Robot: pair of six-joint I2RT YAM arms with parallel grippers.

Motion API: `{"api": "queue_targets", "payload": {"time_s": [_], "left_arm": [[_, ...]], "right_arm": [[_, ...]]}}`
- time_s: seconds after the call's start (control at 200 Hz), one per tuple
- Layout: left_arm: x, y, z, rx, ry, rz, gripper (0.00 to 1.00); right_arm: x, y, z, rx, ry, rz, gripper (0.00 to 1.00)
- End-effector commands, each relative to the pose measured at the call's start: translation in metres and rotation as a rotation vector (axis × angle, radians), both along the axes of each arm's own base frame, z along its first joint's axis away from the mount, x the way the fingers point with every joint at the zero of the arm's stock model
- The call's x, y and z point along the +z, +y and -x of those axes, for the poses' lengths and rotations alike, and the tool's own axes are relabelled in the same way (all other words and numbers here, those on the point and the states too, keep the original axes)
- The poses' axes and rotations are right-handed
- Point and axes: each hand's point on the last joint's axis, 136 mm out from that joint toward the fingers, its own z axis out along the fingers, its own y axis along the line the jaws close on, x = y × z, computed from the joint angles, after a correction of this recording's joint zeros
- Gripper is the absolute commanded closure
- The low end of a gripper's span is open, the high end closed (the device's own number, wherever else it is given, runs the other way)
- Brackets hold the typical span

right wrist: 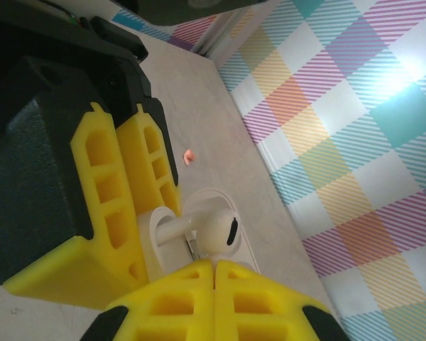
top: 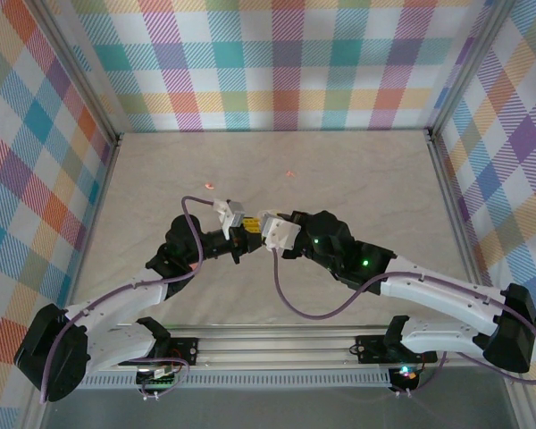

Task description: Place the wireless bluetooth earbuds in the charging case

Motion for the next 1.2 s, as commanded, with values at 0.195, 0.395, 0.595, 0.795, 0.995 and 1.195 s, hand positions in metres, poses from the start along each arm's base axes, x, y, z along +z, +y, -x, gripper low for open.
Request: {"api": "queue_targets", "payload": {"time_s": [0.195,0.395,0.595,0.795,0.995,1.195], "left_arm": [[0.024,0.005,0.0,0.025,-0.068,0.055,1.0],[0.025,0.007,0.0,0.029,-0.07,0.055,1.0],[0.022,0.008,0.001,0.034,-0.067,0.053,1.0],[0.014,0.009,0.0,0.039,-0.068,0.03,1.0],[0.007,0.008,0.0,0.037,-0.078,0.007,1.0],[0.01,0.007,0.002,0.02,-0.088,0.013,1.0]], "right_arm": [[-0.015,-0.002,0.016,0.048,0.069,0.033,0.72],[-0.006,-0.005,0.019,0.045,0.088,0.008,0.63],[0.006,-0.007,0.025,0.046,0.139,-0.058,0.64],[0.035,-0.017,0.029,0.001,0.278,-0.188,0.7],[0.055,-0.021,0.021,-0.032,0.516,-0.263,0.77],[0.05,-0.012,0.013,-0.018,0.716,-0.255,0.8]]}}
